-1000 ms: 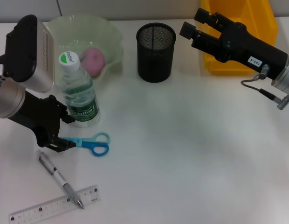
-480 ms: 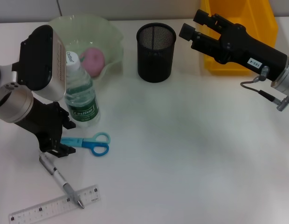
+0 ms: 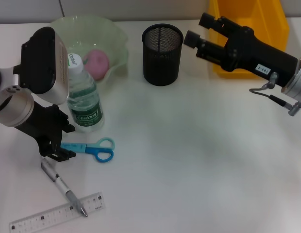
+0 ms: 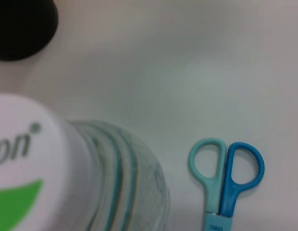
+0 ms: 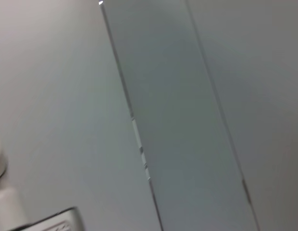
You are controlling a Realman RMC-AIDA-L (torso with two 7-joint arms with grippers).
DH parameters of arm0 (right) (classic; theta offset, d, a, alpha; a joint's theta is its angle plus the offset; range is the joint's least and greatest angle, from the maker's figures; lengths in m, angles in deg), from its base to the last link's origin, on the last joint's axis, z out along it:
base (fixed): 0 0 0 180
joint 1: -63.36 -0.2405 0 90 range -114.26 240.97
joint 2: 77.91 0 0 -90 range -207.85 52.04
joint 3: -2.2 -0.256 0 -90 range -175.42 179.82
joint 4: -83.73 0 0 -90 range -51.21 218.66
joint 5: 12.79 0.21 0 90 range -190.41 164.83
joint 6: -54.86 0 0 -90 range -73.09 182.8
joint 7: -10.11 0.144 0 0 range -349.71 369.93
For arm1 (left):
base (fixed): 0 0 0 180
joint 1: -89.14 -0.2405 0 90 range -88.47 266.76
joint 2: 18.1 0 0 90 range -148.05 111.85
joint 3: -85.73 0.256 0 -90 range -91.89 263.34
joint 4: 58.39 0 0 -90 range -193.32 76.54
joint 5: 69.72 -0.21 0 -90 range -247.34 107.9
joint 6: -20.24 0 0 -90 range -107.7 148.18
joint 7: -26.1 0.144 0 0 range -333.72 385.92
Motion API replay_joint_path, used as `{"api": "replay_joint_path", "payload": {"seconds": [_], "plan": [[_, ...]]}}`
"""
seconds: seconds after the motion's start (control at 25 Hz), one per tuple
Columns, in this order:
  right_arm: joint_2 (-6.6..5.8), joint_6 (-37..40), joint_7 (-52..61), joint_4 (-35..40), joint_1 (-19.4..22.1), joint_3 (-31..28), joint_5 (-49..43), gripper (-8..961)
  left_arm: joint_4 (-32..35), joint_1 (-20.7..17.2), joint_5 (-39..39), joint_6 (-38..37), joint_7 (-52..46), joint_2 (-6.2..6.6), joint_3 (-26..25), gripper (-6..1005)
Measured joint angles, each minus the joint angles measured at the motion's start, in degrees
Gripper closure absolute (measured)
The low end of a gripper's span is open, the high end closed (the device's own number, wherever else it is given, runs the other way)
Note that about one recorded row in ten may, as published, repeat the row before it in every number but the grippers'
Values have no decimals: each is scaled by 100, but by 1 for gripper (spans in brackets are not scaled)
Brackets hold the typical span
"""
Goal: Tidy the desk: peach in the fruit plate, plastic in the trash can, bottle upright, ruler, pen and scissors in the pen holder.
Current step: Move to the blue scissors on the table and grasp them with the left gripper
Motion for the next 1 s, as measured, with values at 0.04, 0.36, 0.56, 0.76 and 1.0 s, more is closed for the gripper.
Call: {"api": "replay_joint_path", "payload": {"seconds": [0.04, 0.36, 0.56, 0.76, 1.0], "plan": [[0, 0, 0, 0, 0, 0, 0, 166, 0, 0, 0, 0, 0, 0, 0, 369], [-31, -24, 80, 371, 125, 655, -63, 167, -151, 64, -86, 31, -59, 0, 37, 369], [-22, -22, 145, 429, 192, 660, -74, 167, -128, 102, -116, 28, -87, 0, 218, 369], [-14, -13, 153, 427, 192, 665, -75, 167, -35, 175, -225, -21, -198, 0, 344, 370], [-5, -30, 155, 407, 192, 666, -75, 166, -213, 398, -437, -118, -335, -17, 489, 370]]}}
